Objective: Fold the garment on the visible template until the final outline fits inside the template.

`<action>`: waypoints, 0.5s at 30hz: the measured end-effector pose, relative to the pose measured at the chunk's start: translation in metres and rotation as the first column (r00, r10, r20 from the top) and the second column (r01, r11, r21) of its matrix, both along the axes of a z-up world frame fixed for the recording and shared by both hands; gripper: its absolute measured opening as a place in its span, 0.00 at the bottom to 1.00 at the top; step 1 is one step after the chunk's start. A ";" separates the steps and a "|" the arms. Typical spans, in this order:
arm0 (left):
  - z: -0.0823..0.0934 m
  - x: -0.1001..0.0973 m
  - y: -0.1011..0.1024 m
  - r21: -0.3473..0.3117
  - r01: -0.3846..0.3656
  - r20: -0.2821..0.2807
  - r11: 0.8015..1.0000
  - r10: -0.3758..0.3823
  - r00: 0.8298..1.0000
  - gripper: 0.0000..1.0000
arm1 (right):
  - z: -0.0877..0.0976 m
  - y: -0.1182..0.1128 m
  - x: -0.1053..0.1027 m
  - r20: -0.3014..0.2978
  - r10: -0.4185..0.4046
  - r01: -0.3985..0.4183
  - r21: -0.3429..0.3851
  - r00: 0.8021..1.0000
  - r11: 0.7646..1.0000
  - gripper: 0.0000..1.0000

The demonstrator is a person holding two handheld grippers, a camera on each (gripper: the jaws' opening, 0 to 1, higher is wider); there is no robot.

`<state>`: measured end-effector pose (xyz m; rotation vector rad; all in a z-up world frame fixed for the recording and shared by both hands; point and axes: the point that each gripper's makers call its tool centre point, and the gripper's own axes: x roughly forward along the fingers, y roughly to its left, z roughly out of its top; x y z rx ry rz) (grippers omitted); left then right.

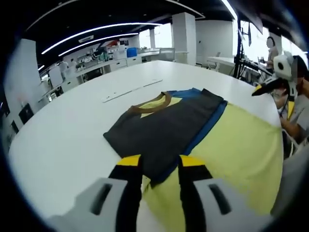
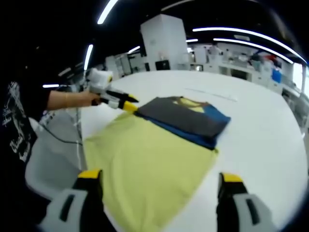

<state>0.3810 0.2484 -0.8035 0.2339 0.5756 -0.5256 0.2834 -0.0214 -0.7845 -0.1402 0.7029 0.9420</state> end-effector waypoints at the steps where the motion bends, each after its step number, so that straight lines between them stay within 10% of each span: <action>1: -0.002 -0.002 0.001 0.016 0.005 -0.009 1.000 -0.005 1.000 0.21 | -0.001 0.001 0.000 -0.002 0.000 0.000 -0.001 1.000 1.000 0.99; 15: -0.022 -0.007 0.012 0.178 0.079 -0.050 0.981 -0.071 0.996 0.09 | 0.000 0.008 -0.001 -0.007 0.004 -0.004 0.000 1.000 1.000 0.99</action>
